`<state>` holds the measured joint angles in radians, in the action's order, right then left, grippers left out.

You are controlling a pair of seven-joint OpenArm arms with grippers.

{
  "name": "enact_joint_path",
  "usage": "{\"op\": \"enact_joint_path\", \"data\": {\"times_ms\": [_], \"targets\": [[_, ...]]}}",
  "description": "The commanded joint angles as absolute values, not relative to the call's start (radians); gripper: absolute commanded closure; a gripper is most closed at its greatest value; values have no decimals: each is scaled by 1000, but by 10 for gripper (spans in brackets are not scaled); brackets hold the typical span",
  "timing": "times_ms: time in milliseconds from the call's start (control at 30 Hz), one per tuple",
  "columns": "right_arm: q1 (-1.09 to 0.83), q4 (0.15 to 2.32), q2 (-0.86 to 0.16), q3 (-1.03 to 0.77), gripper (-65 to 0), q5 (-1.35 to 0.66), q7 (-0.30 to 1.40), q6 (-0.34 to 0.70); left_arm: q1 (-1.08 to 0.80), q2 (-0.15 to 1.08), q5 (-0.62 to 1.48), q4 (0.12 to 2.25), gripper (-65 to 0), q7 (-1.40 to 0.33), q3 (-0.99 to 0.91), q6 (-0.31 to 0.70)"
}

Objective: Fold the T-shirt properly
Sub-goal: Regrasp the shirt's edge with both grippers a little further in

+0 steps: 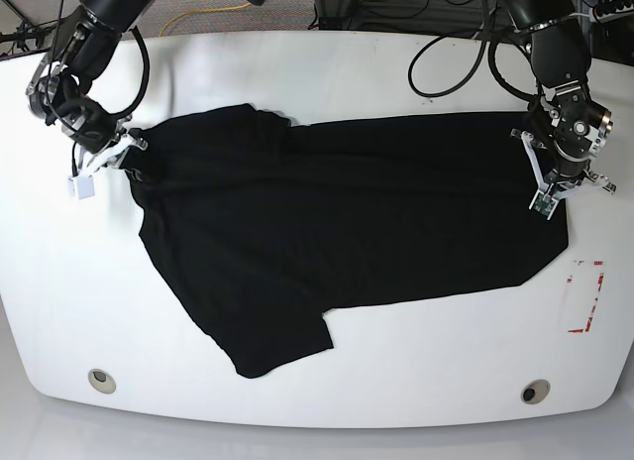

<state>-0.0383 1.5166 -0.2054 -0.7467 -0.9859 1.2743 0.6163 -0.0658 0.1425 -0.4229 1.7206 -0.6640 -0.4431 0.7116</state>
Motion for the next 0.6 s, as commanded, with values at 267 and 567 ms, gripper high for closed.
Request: {"op": "enact_joint_path", "data": {"times_ms": [267,567], "targets": [[104,1369,-265,-657,-36,-875,1191,624,13,160,-427,1612,-47,-653,-444,698],[116,1363,-294,-661,-471,-863,1194,624,51,156,-423,1570,-354,-651,-443,698]]}}
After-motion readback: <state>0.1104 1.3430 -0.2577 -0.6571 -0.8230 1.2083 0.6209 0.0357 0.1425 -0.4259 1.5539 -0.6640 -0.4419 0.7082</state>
